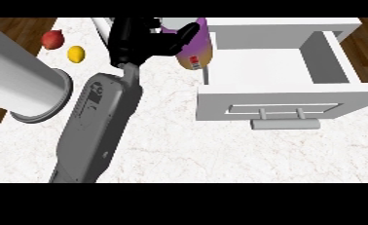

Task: Pick up the can, place it into the drawer and close the drawer

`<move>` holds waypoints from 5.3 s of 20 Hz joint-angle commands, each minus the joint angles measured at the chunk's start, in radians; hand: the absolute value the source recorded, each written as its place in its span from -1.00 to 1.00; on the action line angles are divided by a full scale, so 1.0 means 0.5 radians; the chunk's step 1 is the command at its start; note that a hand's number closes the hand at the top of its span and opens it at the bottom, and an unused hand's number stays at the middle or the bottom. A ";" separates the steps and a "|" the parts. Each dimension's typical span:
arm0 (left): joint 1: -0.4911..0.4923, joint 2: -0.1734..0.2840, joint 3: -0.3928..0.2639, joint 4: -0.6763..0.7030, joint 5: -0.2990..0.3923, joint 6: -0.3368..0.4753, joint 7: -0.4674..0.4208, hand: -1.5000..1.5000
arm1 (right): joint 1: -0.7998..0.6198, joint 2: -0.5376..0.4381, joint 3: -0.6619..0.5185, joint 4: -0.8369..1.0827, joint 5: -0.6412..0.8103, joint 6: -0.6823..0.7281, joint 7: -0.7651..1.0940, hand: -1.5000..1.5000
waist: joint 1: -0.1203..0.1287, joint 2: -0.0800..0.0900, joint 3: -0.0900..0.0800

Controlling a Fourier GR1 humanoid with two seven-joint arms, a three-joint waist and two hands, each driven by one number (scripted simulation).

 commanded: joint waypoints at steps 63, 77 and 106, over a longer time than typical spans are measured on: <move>-1.147 -0.001 -1.103 1.692 1.516 0.744 -0.800 -1.00 | -0.306 -0.066 0.028 -0.022 0.055 -0.034 0.137 -1.00 | -0.142 0.041 0.003; -1.265 -0.001 -1.084 1.635 1.635 0.772 -0.961 -1.00 | -0.570 -0.191 0.212 -0.286 0.923 0.178 -0.318 -1.00 | -0.076 0.041 0.002; -1.108 0.237 -1.095 1.273 1.477 0.838 -0.631 -1.00 | -1.843 -0.298 1.465 1.524 3.220 -0.670 -0.681 -1.00 | 0.120 0.004 -0.001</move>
